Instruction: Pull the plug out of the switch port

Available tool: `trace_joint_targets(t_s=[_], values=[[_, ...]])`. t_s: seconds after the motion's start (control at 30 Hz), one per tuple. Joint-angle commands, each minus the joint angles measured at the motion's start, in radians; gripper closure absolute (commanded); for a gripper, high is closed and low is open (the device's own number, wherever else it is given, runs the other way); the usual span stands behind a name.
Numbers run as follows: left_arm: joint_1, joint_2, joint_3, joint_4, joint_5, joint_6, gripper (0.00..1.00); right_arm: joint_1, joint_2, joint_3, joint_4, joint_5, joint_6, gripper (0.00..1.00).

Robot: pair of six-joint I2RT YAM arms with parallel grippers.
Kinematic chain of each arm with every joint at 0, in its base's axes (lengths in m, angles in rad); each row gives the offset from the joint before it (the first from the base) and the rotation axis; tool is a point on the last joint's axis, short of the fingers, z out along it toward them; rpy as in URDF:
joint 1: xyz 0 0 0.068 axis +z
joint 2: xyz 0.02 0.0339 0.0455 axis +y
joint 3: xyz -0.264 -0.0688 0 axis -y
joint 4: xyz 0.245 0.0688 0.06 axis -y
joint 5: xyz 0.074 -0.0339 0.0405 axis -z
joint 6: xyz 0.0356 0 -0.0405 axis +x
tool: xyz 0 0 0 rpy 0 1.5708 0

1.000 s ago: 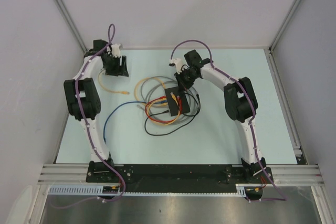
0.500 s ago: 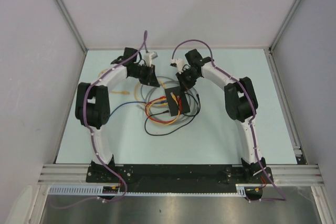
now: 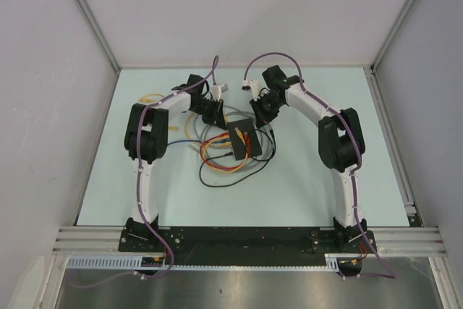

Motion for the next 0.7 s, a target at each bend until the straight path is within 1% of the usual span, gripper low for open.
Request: trace_joint_targets(t_s=[0.0,0.13,0.17,0.23,0.27,0.3,0.37,0.4,0.43,0.5,0.57,0.67], values=[[-0.043,0.062,0.118,0.018,0.048,-0.024,0.95,0.005,-0.066,-0.024,-0.013,0.031,-0.006,1.00],[-0.062,0.140,0.260,-0.021,0.074,-0.037,0.93,0.006,-0.075,-0.061,-0.013,0.039,-0.014,1.00],[-0.063,0.145,0.273,-0.020,0.073,-0.043,0.92,0.006,-0.077,-0.064,-0.011,0.039,-0.014,1.00],[-0.062,0.128,0.279,-0.025,0.043,-0.045,0.87,0.009,-0.074,-0.064,-0.011,0.042,-0.018,1.00],[-0.060,0.116,0.275,-0.029,0.029,-0.042,0.83,0.012,-0.074,-0.059,-0.008,0.042,-0.017,1.00],[-0.053,0.096,0.267,-0.031,0.015,-0.042,0.71,0.013,-0.074,-0.056,-0.005,0.045,-0.018,1.00],[-0.039,0.020,0.206,0.010,-0.004,-0.063,0.60,0.014,-0.066,-0.038,0.010,0.040,-0.014,1.00],[-0.024,-0.003,0.180,0.029,-0.004,-0.071,0.53,0.016,-0.063,-0.026,0.012,0.034,-0.012,1.00],[-0.017,-0.023,0.143,0.056,-0.002,-0.071,0.51,0.013,-0.057,-0.016,0.015,0.014,-0.009,1.00],[-0.007,-0.060,0.121,0.063,0.036,-0.070,0.47,0.009,-0.037,0.020,0.013,-0.023,0.003,1.00],[-0.004,-0.071,0.111,0.058,0.083,-0.071,0.46,0.009,-0.022,0.045,0.010,-0.035,0.011,1.00],[-0.004,-0.065,0.101,0.046,0.130,-0.071,0.47,0.014,0.017,0.079,0.013,-0.021,0.016,1.00]])
